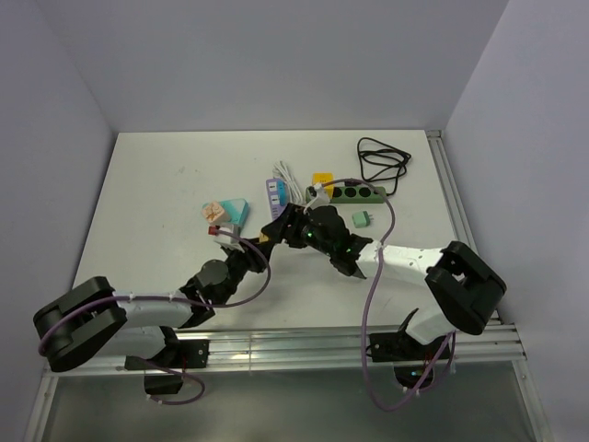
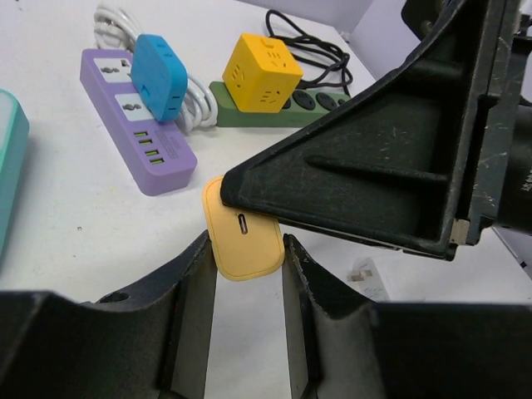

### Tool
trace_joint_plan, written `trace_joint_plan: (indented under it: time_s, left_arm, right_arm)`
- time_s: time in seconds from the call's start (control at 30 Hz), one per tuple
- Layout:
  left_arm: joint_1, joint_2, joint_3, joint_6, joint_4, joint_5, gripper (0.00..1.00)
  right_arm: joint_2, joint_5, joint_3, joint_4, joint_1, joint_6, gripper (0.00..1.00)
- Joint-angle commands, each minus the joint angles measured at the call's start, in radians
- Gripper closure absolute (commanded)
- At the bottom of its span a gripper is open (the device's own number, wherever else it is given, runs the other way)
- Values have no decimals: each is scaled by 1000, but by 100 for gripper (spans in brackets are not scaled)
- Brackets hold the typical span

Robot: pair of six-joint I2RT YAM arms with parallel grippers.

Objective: Insert the plug
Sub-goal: Pick up the plug from the center of the board.

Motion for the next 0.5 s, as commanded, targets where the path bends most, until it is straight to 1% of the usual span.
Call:
trace_joint_plan:
  time_s: [0.0, 0.03, 0.07, 0.13, 0.17, 0.2, 0.27, 0.33, 0.43, 0.47]
  left_arm:
    - [2, -78, -2, 27, -36, -12, 100]
    - [2, -93, -5, 29, -57, -10, 100]
    - [2, -107, -6, 27, -69, -9, 100]
    - [3, -156, -12, 24, -109, 11, 100]
    - [3, -172, -12, 25, -122, 17, 100]
    - [3, -201, -11, 27, -137, 25, 100]
    - [5, -227, -6, 32, -186, 49, 100]
    - [12, -262, 3, 36, -215, 83, 100]
    - [44, -304, 23, 27, -273, 174, 100]
    - [55, -311, 27, 24, -289, 232, 100]
  right_arm:
    - [-59, 21, 60, -61, -14, -37, 28]
    - [-64, 22, 67, -80, -20, -54, 27]
    - [-76, 60, 83, -112, -33, -61, 22]
    - [-89, 81, 101, -150, -43, -92, 21]
    - [-101, 97, 112, -202, -60, -106, 21]
    - [-107, 133, 132, -224, -65, -110, 15]
    - [-136, 150, 137, -255, -80, -153, 15]
    - [-161, 132, 115, -246, -105, -190, 15]
    - [-213, 98, 71, -218, -142, -227, 16]
    - [-234, 72, 63, -215, -149, -239, 17]
